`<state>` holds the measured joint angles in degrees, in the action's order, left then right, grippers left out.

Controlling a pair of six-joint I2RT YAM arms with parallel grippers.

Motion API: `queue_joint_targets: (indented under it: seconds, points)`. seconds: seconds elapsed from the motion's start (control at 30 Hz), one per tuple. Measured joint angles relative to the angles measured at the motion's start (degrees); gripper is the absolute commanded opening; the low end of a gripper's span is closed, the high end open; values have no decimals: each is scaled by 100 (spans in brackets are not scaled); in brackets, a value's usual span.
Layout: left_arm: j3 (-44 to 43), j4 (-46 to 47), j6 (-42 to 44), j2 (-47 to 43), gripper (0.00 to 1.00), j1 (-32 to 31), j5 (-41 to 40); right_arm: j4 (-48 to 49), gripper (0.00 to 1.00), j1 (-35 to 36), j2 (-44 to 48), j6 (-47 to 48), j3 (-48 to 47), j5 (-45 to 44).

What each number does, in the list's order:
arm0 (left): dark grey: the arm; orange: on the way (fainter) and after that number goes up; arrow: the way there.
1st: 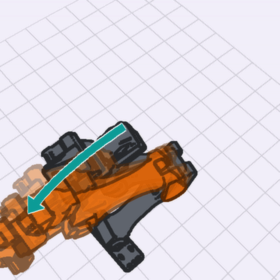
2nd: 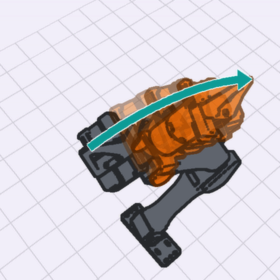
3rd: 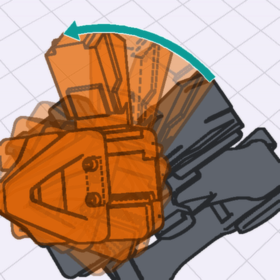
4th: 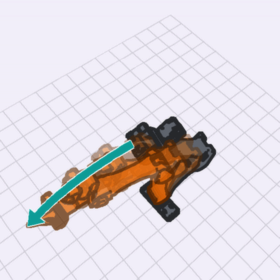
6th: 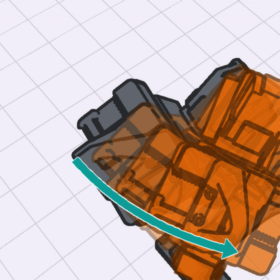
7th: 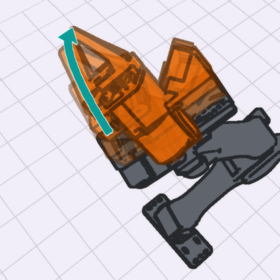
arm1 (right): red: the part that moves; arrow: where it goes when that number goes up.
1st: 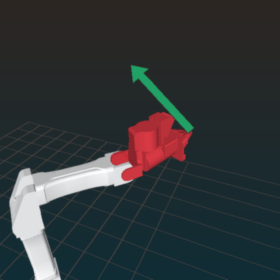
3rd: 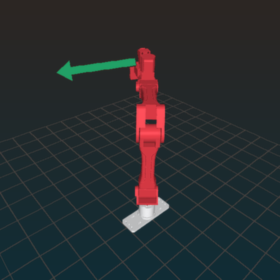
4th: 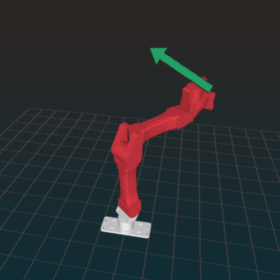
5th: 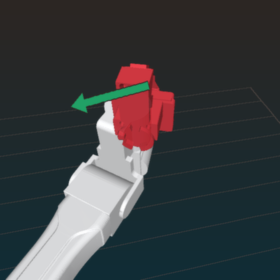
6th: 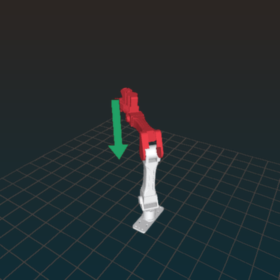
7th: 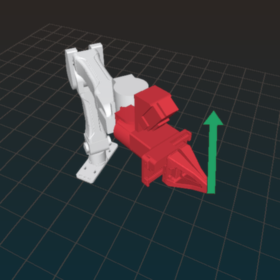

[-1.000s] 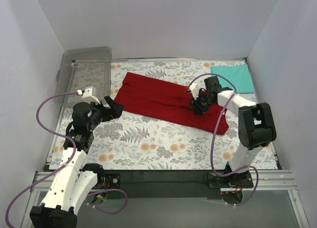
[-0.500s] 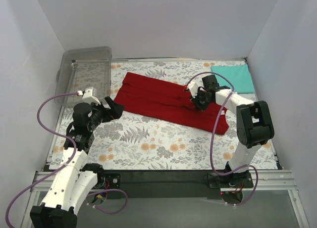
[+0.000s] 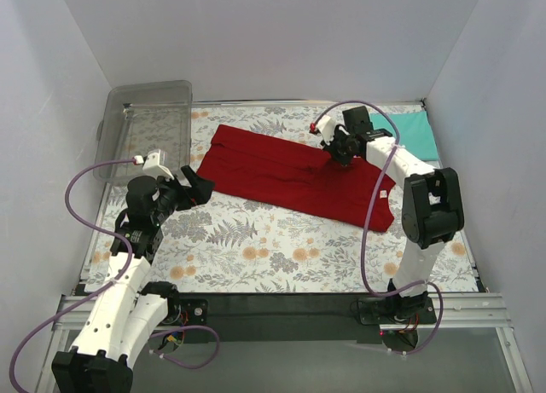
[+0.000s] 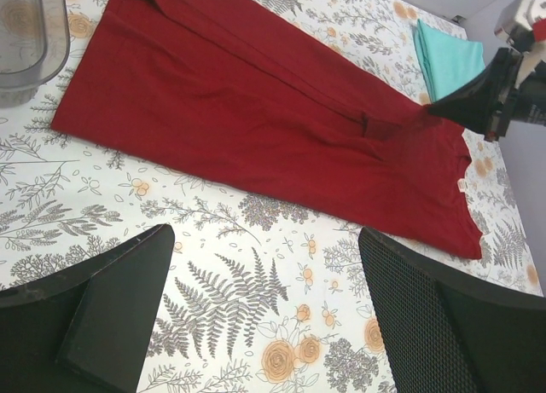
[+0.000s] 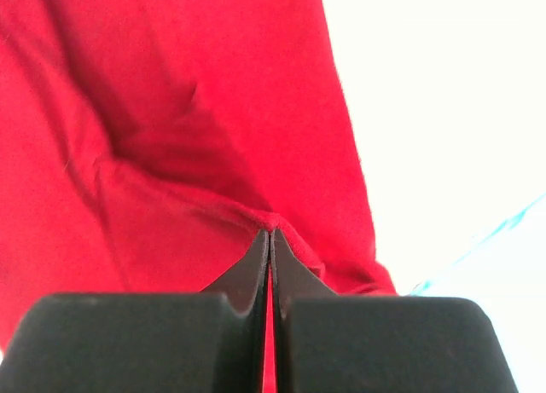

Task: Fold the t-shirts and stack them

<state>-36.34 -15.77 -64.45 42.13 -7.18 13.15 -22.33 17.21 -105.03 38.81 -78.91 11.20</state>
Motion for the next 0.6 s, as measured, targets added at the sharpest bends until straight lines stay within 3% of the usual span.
queue_joint_targets:
  seconds: [0.13, 0.43, 0.6]
  points:
    - [0, 17, -13, 72, 82, 0, 31, 149, 33, 155, -470, -46, -407, -264]
    - [4, 133, -76, 192, 82, 0, 199, 680, 38, 361, -636, -345, -439, -1071]
    - [4, 306, -144, 533, 82, 0, 573, 656, 41, -146, 306, -796, 52, -179]
